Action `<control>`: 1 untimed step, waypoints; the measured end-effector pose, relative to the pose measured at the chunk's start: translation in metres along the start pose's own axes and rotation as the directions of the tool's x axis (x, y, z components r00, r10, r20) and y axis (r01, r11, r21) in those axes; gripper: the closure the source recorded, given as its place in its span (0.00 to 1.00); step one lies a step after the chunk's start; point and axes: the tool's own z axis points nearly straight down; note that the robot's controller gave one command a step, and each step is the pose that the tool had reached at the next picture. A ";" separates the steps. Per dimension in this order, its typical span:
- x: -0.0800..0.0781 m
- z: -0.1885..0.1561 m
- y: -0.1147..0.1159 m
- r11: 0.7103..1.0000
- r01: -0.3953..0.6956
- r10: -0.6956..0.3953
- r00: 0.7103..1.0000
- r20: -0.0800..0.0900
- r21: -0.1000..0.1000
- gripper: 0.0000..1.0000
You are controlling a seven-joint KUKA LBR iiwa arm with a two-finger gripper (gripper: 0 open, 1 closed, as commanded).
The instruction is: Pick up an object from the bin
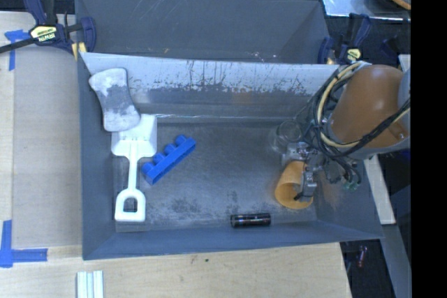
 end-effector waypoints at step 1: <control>0.000 0.000 0.000 1.000 0.000 0.000 1.000 0.000 0.000 1.00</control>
Offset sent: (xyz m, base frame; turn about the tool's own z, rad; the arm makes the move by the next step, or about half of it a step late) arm 0.0000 0.0000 0.0000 0.0000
